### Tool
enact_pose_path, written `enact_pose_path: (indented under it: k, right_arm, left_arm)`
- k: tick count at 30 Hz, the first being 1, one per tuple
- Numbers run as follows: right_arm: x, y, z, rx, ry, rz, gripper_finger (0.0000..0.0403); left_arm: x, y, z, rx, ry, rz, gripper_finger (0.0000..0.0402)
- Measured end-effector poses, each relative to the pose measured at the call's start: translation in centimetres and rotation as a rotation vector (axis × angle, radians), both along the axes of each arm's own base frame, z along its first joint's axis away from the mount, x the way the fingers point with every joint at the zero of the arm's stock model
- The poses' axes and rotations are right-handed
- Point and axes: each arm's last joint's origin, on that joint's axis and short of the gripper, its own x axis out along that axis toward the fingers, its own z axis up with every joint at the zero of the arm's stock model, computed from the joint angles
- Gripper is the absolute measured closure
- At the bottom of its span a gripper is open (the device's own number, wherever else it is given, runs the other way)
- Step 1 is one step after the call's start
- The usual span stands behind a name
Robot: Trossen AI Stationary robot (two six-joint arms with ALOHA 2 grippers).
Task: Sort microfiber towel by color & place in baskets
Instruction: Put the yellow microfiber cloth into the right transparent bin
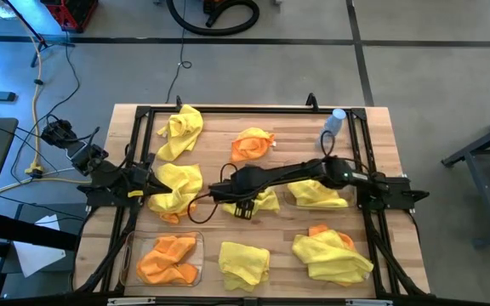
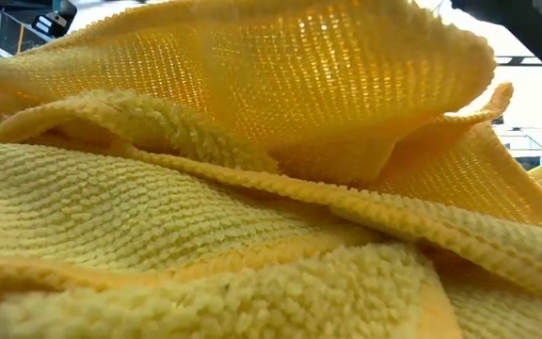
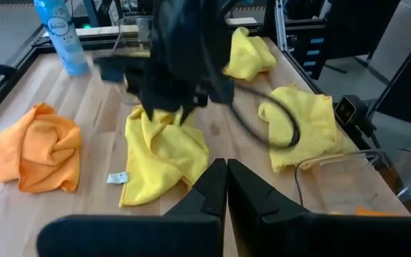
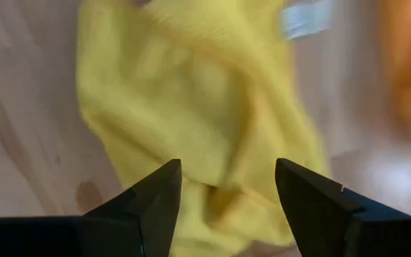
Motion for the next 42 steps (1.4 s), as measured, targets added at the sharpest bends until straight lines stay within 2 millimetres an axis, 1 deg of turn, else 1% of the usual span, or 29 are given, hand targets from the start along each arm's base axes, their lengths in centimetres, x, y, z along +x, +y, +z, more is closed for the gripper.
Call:
enact_pose_path:
  k: [2,6,13,17,19,22,23,25,27,30,32,34,36,38,42]
  right_arm:
    - [0.4,-0.2,-1.2,0.036,0.017,0.011,0.0185]
    - [1.0,-0.6,-3.0,0.037,0.039,0.021,0.0196]
    - [1.6,-1.1,-5.1,0.076,0.056,0.031,0.0231]
    - [1.8,-1.2,-5.9,0.102,0.06,0.019,0.0276]
    - [1.9,-1.2,-5.9,0.112,0.059,0.014,0.0311]
    - [1.9,-1.2,-5.9,0.119,0.055,0.027,0.0376]
    - [1.9,-1.2,-5.8,0.12,0.053,0.028,0.0388]
    - [1.9,-1.2,-5.7,0.118,0.05,0.016,0.0388]
    - [1.8,-1.2,-5.2,0.11,0.04,0.0,0.0383]
    - [1.8,-1.1,-4.1,0.072,-0.004,-0.009,0.0396]
    - [1.6,-1.0,-2.5,0.047,-0.046,-0.016,0.0397]
    - [1.3,-1.1,-0.3,0.016,-0.104,-0.016,0.0397]
    - [0.9,-1.0,1.5,-0.015,-0.148,-0.016,0.04]
    - [0.5,-1.0,2.9,-0.042,-0.178,-0.015,0.04]
    - [-0.7,-1.0,6.5,-0.079,-0.262,-0.016,0.0401]
  left_arm:
    - [0.0,0.0,0.0,0.0,0.0,0.0,0.0401]
    - [0.0,0.0,0.0,0.0,0.001,0.0,0.0401]
    - [0.0,0.0,0.0,0.0,0.001,0.0,0.0401]
    - [0.0,0.0,0.0,-0.006,0.002,0.003,0.0401]
    - [0.0,0.0,0.0,-0.018,0.003,0.008,0.0401]
    - [0.0,0.0,0.0,-0.022,0.005,0.01,0.0401]
    - [0.0,0.0,0.0,-0.022,0.006,0.01,0.0401]
    - [0.0,0.0,0.0,-0.025,0.006,0.011,0.0401]
    - [0.0,0.0,0.0,-0.04,0.008,0.018,0.0401]
    - [0.0,0.0,0.0,-0.053,0.011,0.023,0.0401]
    - [0.0,0.0,0.0,-0.054,0.011,0.024,0.0401]
    - [0.0,0.0,0.0,-0.054,0.01,0.024,0.0401]
    - [0.0,0.0,0.0,-0.058,0.011,0.026,0.0401]
    - [0.0,0.0,0.0,-0.069,0.013,0.03,0.0401]
    - [0.0,0.0,0.0,-0.07,0.012,0.03,0.0401]
